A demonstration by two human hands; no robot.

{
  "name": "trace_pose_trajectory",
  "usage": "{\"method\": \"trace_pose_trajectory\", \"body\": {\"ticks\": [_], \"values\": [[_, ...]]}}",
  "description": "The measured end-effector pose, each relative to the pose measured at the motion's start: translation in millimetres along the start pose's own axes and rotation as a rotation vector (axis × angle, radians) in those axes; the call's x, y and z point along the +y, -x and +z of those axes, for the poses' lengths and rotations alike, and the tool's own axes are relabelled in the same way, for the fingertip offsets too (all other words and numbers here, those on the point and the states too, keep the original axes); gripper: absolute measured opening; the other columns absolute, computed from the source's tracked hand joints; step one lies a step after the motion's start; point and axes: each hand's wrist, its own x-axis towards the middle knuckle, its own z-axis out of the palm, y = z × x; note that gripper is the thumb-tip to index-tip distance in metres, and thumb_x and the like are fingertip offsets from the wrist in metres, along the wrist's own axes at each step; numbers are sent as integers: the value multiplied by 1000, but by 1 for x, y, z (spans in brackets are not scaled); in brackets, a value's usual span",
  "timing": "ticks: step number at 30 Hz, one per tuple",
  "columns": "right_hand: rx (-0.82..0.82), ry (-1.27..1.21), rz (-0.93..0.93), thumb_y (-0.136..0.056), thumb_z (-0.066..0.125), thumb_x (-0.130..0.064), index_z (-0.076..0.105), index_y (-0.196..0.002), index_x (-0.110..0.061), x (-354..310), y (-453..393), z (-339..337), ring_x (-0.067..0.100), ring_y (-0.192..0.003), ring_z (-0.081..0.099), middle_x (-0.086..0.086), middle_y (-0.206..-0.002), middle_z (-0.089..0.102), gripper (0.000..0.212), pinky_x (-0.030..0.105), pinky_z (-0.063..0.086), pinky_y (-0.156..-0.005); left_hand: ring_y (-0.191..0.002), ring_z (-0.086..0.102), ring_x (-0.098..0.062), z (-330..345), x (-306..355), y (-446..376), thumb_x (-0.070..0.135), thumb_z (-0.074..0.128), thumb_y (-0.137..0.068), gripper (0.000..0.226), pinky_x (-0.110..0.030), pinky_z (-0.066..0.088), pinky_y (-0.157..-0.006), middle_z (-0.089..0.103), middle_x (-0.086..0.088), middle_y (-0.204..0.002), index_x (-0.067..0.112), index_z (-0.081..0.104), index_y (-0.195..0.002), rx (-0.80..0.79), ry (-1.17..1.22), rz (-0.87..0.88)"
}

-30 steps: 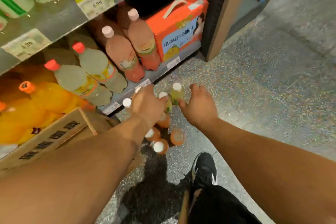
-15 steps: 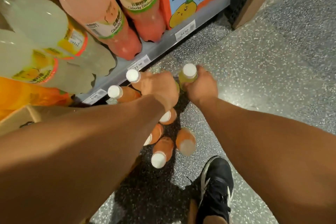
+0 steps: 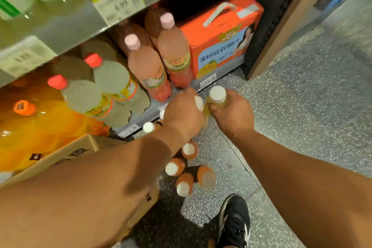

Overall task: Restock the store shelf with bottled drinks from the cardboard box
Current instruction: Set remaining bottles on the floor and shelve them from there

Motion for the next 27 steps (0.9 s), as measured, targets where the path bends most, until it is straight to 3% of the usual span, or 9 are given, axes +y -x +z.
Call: {"method": "trace_pose_trajectory", "body": {"ticks": [4,8,11,19,22,27], "values": [[54,9,-143,-79,67,-41,58,-83,-21,-76,34,-74,32,-85,60,3,-82,57,22,32,35,-63,-93,60,-33,-89,25,55,30,58,-78,27,-38,50,-76,65,-7,-101,20,59,-103,185,231,8],[144,-64,-320,-70,51,-66,64,-98,-23,-165,89,-136,27,-98,59,3,-99,64,52,34,43,-75,-100,59,-15,-179,36,126,24,70,-81,33,-24,40,-76,63,9,-104,24,63,-113,427,410,35],[221,-70,-483,-77,64,-57,66,-97,-22,-235,135,-173,25,-96,59,2,-97,64,41,34,43,-72,-98,60,-14,-246,35,179,20,77,-77,40,-25,44,-79,66,8,-107,26,64,-113,544,526,117],[295,-124,-714,-76,63,-59,64,-94,-23,-413,258,-239,26,-91,60,1,-93,62,41,37,48,-71,-105,61,-21,-418,11,311,27,75,-81,37,-35,48,-92,68,2,-113,23,65,-117,860,479,191],[304,-80,-792,-75,60,-65,61,-93,-25,-459,292,-251,23,-88,60,-2,-91,62,44,34,43,-66,-101,62,-22,-467,-3,350,26,75,-80,33,-41,50,-91,69,2,-107,24,65,-111,938,504,217],[287,-103,-878,-76,56,-68,63,-87,-26,-523,337,-265,19,-82,60,-6,-84,62,43,36,50,-70,-95,62,-20,-540,-20,402,27,76,-80,28,-37,50,-86,67,5,-101,29,64,-105,1057,444,262]]}}
